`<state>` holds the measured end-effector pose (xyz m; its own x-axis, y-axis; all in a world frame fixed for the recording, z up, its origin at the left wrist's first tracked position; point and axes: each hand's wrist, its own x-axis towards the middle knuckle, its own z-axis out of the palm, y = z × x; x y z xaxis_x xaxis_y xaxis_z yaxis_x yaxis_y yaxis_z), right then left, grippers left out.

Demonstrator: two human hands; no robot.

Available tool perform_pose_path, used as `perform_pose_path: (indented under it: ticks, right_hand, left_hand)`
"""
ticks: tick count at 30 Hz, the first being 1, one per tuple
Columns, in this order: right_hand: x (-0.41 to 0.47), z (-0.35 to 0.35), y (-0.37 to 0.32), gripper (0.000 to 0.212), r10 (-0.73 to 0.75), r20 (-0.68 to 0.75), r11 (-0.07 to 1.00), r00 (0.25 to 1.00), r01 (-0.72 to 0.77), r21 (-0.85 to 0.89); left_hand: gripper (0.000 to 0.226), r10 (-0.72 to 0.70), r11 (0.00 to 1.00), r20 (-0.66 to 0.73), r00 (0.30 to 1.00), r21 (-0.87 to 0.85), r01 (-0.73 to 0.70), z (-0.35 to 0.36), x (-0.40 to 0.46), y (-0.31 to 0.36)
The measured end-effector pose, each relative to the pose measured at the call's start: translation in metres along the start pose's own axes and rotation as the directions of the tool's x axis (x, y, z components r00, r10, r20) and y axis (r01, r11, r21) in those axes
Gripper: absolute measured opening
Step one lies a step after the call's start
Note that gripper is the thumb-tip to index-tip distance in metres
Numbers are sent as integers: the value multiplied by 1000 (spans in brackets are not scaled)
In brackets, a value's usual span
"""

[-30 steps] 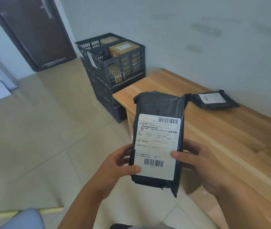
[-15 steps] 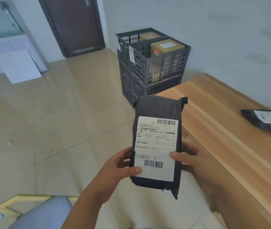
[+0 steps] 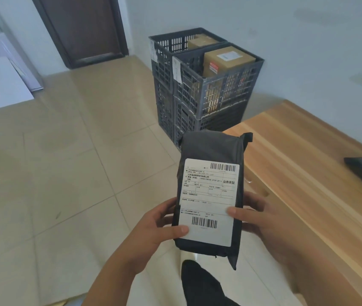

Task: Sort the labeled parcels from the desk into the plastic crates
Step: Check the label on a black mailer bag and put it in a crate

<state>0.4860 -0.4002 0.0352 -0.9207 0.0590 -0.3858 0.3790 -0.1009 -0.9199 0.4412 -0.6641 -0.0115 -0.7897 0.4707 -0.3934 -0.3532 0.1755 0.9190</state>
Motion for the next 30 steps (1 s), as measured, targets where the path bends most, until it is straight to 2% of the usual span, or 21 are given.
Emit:
perform_pose_path:
  ticks: [3, 7, 10, 16, 19, 24, 27, 30]
  right_hand:
    - [54, 10, -17, 51, -7, 9, 1000, 1000, 7, 8]
    - [130, 20, -46, 41, 8, 8, 999, 1000, -8, 47]
    - [182, 29, -72, 51, 11, 57, 998, 998, -14, 58]
    - [284, 50, -108, 47, 36, 115, 999, 993, -39, 24]
    - [326, 61, -125, 53, 46, 111, 999, 993, -47, 4]
    - [405, 76, -152, 50, 38, 33, 999, 999, -38, 15]
    - [450, 87, -174, 38, 47, -48, 998, 998, -45, 47]
    - [490, 99, -204, 37, 58, -124, 996, 991, -49, 75]
  left_hand:
    - [76, 2, 1000, -25, 1000, 5, -2, -30, 41, 24]
    - [79, -14, 999, -45, 999, 32, 16, -75, 97, 63]
    - [75, -25, 999, -50, 998, 39, 27, -107, 134, 88]
    - [76, -23, 999, -91, 996, -28, 21, -165, 203, 110]
    - [75, -17, 999, -82, 996, -48, 13, -193, 238, 120]
    - [66, -25, 998, -10, 1000, -52, 24, -250, 321, 150]
    - [74, -8, 999, 55, 998, -42, 11, -285, 373, 174]
    - [81, -12, 999, 129, 992, -40, 17, -318, 423, 203]
